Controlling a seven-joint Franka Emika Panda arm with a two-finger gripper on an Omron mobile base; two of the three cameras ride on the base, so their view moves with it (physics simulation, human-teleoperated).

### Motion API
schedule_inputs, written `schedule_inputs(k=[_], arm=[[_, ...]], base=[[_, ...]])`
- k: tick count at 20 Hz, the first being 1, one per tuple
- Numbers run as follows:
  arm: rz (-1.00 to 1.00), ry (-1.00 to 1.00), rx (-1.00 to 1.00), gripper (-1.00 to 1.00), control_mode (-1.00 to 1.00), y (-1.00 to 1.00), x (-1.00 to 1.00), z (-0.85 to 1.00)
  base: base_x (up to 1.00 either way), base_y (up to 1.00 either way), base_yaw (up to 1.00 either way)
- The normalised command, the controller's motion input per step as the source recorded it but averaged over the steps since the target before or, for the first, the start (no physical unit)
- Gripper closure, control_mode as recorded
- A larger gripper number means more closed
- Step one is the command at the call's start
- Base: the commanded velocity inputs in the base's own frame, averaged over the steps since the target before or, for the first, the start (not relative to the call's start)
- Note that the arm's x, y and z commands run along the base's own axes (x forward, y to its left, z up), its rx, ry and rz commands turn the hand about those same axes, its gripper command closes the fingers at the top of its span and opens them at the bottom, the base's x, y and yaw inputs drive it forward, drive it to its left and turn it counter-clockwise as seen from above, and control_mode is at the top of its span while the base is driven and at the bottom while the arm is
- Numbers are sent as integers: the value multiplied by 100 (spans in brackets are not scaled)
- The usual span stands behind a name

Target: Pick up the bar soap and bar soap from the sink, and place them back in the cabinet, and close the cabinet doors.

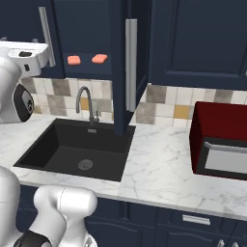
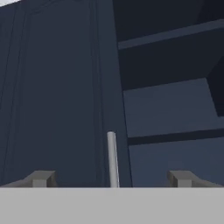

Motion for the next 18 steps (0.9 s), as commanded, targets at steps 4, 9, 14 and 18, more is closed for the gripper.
schedule_inputs(k=[4,9,14,18], arm=[[0,7,0,-100,-100,-15,-74,23],[0,7,7,-100,-100,-20,-85,4],[0,11,16,-100,-100,-18,-87,2],[0,13,21,-100,-100,-21,-81,1]], base=[[0,0,0],[0,0,0],[0,0,0],[0,0,0]])
